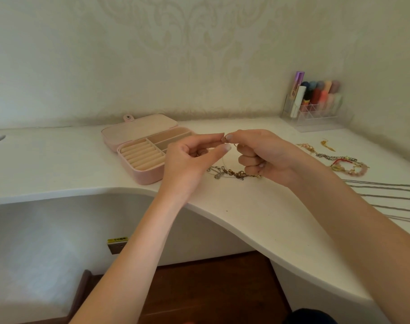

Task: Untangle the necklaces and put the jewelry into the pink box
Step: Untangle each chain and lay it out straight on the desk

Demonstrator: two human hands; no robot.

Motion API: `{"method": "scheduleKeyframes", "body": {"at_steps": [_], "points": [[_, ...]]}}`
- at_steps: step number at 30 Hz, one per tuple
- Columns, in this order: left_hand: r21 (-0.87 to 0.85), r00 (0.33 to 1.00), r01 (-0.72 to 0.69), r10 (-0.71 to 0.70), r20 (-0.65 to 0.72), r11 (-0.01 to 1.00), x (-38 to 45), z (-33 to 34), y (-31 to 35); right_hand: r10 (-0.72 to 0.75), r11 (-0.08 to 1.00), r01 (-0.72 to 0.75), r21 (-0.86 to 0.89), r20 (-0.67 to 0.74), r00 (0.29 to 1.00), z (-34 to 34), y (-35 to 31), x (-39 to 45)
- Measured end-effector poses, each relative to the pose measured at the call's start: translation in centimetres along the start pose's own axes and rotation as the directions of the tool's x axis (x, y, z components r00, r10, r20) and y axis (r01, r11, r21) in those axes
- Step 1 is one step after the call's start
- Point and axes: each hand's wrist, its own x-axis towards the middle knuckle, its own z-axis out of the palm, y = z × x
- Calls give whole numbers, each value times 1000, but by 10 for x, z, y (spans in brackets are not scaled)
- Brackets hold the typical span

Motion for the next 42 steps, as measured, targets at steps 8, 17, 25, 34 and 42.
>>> {"method": "scheduleKeyframes", "body": {"at_steps": [8,17,25,34,42], "points": [[38,997,19,-16,-75,999,-2,2,4,41,996,-42,78,12,999,6,0,-3],[54,999,-37,39,-32,998,-3,2,2,49,987,-51,155,20,999,7,-2,-4],[23,998,-52,53,-40,998,-3,3,1,65,985,-69,161,35,997,5,-3,-3],[107,994,-85,92,-60,991,-2,2,-1,-132,987,132,-91,5,991,2,-6,-5],[156,987,-102,120,-106,982,-2,3,-2,-238,953,232,-193,-9,971,4,-6,-6]]}}
